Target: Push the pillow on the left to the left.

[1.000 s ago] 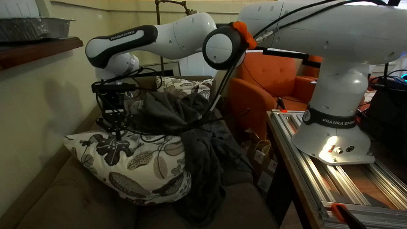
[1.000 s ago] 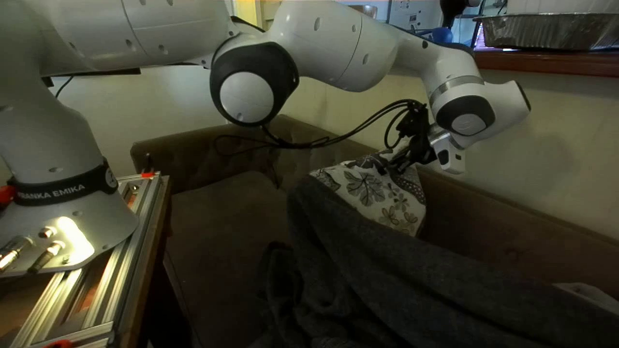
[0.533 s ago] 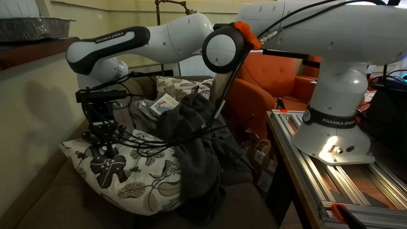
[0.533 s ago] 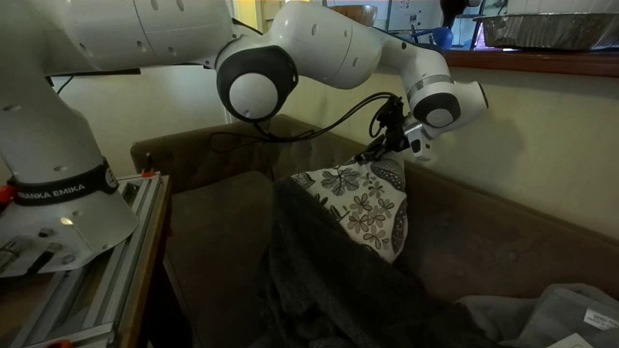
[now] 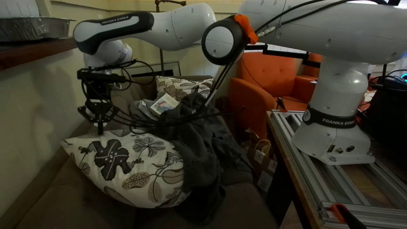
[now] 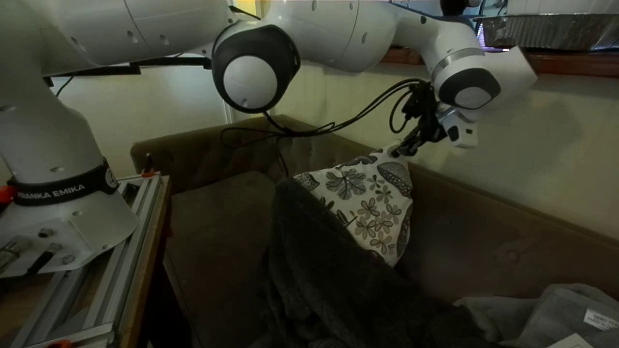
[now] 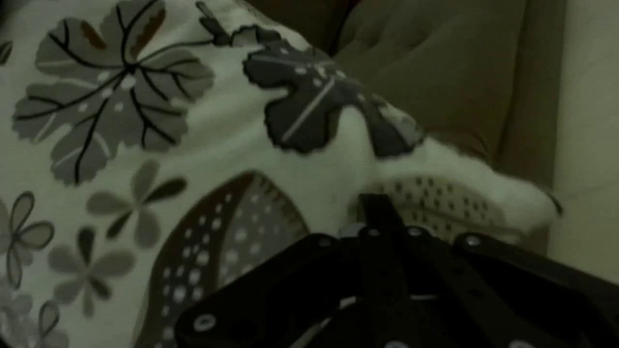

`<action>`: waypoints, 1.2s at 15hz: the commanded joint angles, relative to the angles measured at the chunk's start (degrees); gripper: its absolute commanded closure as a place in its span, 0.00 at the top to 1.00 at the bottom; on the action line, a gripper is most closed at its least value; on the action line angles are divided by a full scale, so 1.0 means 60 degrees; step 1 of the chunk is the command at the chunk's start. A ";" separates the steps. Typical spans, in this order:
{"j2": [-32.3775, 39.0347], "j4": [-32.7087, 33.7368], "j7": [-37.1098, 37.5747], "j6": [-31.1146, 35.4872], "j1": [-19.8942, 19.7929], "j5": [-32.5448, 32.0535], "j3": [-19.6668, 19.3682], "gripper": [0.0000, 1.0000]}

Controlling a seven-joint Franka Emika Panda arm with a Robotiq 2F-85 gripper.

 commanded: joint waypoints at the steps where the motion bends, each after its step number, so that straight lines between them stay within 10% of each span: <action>1: -0.0404 -0.0017 -0.0232 0.0731 -0.0895 0.0074 -0.0181 0.00; 4: -0.0602 0.0002 -0.0631 0.1457 -0.1585 -0.0131 -0.0554 0.00; 5: -0.0699 -0.0008 -0.0913 0.1564 -0.1745 -0.0299 -0.0742 0.26; 18: -0.2764 -0.0024 -0.5726 -0.0336 -0.1566 -0.3186 -0.2536 1.00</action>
